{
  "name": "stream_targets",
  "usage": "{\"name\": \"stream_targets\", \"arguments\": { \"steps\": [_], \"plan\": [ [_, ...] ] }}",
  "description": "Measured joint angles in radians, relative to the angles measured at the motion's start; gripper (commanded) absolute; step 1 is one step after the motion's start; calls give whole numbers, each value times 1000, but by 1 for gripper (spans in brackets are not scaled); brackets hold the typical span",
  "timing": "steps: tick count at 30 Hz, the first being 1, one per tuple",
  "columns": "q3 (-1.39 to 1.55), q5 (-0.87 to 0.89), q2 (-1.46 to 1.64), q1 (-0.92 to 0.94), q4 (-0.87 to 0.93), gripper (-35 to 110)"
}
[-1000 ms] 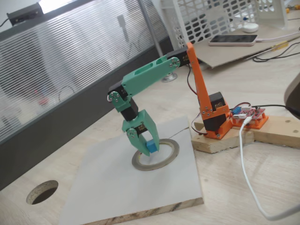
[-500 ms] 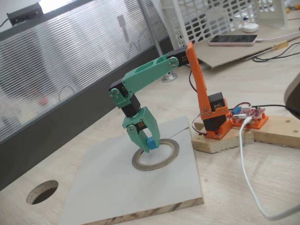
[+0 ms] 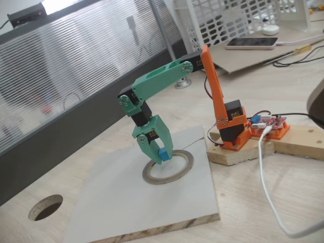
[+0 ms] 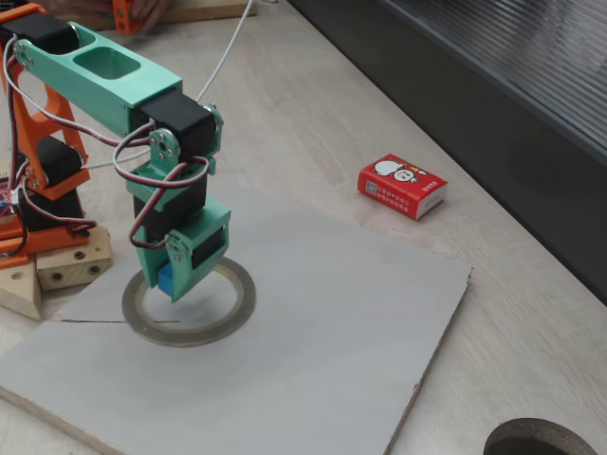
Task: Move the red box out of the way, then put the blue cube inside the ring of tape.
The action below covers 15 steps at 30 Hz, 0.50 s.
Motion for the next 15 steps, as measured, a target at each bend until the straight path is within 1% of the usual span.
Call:
{"name": "stream_targets", "arguments": {
  "steps": [3,10,12,15],
  "plan": [
    [0,0,0,2,0,21],
    [5,0,0,2,3,45],
    [5,0,0,2,3,48],
    [5,0,0,2,3,48]
  ]
}}
